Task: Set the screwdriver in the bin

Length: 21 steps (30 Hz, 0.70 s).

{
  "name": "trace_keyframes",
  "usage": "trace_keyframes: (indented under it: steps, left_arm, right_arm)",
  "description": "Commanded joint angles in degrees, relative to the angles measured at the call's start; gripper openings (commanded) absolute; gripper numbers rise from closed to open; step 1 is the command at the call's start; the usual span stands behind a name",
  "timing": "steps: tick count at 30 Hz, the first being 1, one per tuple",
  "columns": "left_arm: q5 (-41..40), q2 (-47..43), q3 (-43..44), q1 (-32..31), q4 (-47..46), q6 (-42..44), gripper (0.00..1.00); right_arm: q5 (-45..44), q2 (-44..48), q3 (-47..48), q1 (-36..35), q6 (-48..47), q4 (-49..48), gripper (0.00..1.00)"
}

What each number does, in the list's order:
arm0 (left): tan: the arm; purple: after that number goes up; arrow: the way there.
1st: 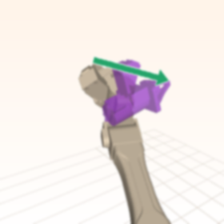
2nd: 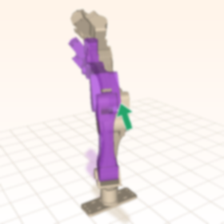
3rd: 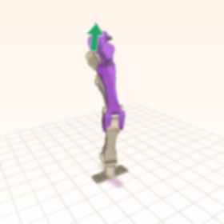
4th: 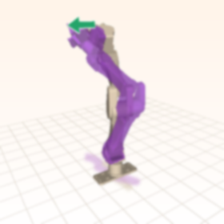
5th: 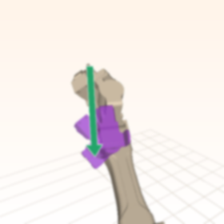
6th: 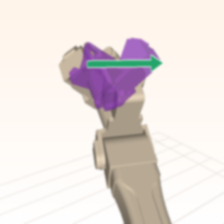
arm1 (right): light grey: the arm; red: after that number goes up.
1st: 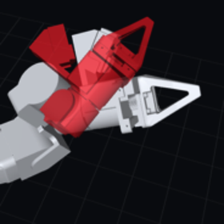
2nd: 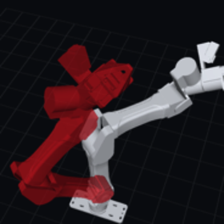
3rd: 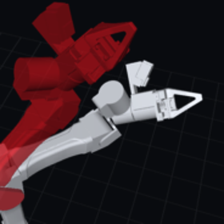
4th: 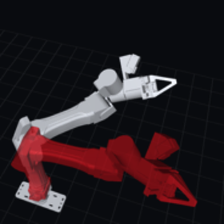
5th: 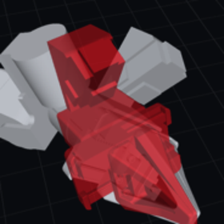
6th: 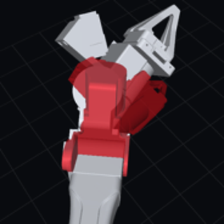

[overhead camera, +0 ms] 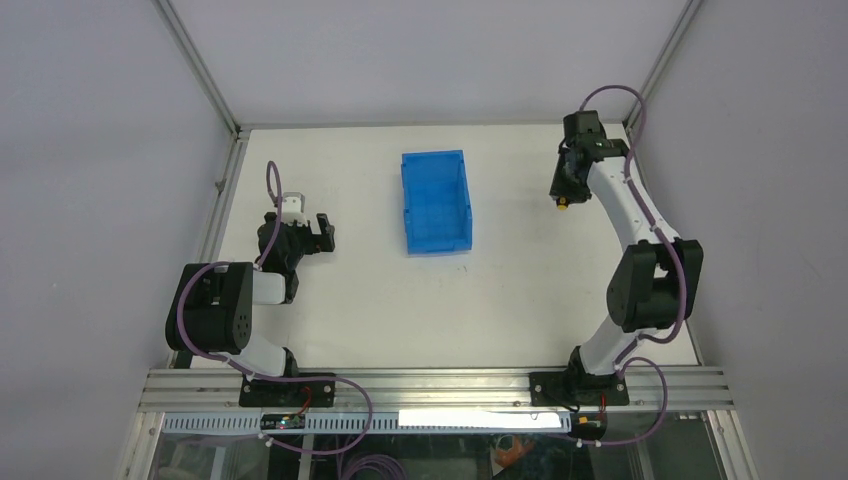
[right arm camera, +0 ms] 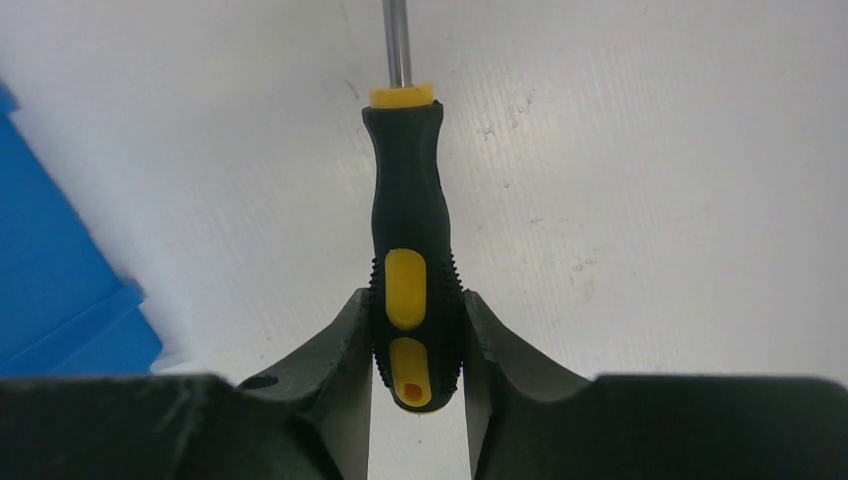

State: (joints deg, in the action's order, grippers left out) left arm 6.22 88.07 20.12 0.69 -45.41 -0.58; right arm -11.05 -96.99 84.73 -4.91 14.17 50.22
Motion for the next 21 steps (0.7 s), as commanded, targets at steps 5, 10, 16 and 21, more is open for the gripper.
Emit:
trace_keyframes:
  steps: [5, 10, 16, 21]
  left_arm:
    - [0.85, -1.72, 1.06, -0.51, -2.14, -0.56, 0.99]
    - [0.82, -1.70, 1.06, -0.52, -2.14, -0.56, 0.99]
    - [0.84, -1.70, 1.08, -0.51, -2.12, -0.56, 0.99]
    - [0.82, -1.74, 1.06, -0.51, -2.14, -0.56, 0.99]
  right_arm:
    - [-3.15, 7.97, 8.51, -11.87, 3.10, 6.01, 0.00]
    - [-5.16, 5.20, 14.70, -21.46, 4.05, 6.85, 0.00]
    - [-6.90, -1.10, 21.01, -31.14, 4.76, 4.36, 0.01]
    - [-8.30, -5.75, 22.06, -35.99, 5.71, 0.75, 0.02]
